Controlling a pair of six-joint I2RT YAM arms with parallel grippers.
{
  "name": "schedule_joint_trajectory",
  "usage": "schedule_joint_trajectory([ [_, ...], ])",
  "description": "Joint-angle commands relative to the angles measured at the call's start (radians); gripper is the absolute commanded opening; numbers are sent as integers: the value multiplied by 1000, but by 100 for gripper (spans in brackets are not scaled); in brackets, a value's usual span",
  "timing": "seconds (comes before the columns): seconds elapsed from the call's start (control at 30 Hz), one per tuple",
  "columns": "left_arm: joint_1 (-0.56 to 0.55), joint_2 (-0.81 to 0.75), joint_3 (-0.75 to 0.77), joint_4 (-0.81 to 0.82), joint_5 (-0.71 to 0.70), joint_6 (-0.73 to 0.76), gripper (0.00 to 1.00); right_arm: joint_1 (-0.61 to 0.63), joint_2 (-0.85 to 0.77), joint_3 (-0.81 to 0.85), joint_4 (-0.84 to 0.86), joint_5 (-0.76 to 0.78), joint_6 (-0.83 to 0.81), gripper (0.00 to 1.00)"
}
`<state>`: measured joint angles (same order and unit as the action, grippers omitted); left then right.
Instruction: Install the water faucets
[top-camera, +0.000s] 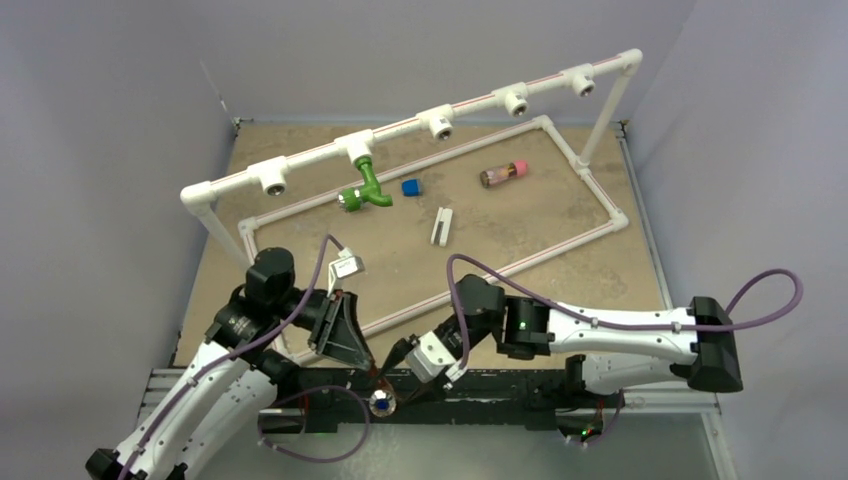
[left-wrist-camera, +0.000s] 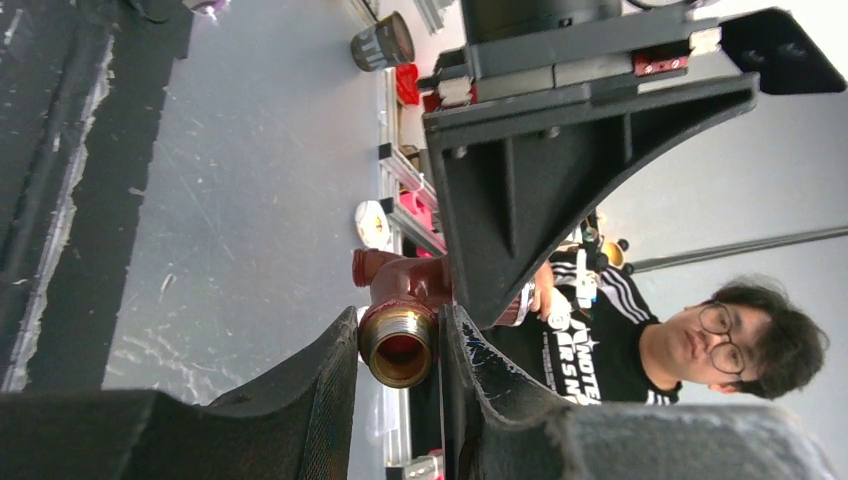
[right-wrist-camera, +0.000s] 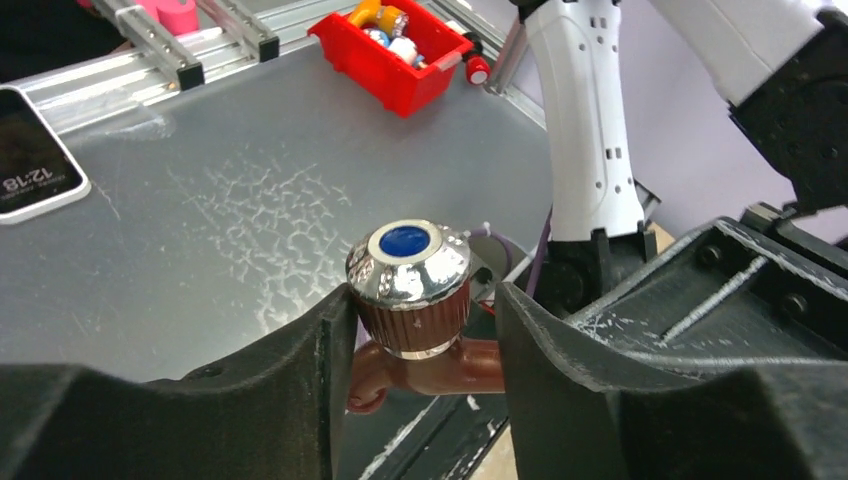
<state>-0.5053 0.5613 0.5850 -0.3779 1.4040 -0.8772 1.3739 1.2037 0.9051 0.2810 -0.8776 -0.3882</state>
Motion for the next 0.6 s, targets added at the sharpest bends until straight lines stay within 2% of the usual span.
schedule_joint_trajectory([
  [0.0, 1, -28, -31, 93, -68, -35, 0, -7, -93, -41, 71, 126, 93, 57],
  [0.2, 1, -34, -69, 188, -103, -109, 0, -17, -185, -105, 60, 223, 169, 65],
  [0.37, 1, -39, -71, 177, -156, -107, 0, -42, -308, -179, 56, 392, 254, 68],
  [0.57, 1, -93, -54, 141, -343, -144, 0, -49, -430, -276, 91, 604, 436, 70],
])
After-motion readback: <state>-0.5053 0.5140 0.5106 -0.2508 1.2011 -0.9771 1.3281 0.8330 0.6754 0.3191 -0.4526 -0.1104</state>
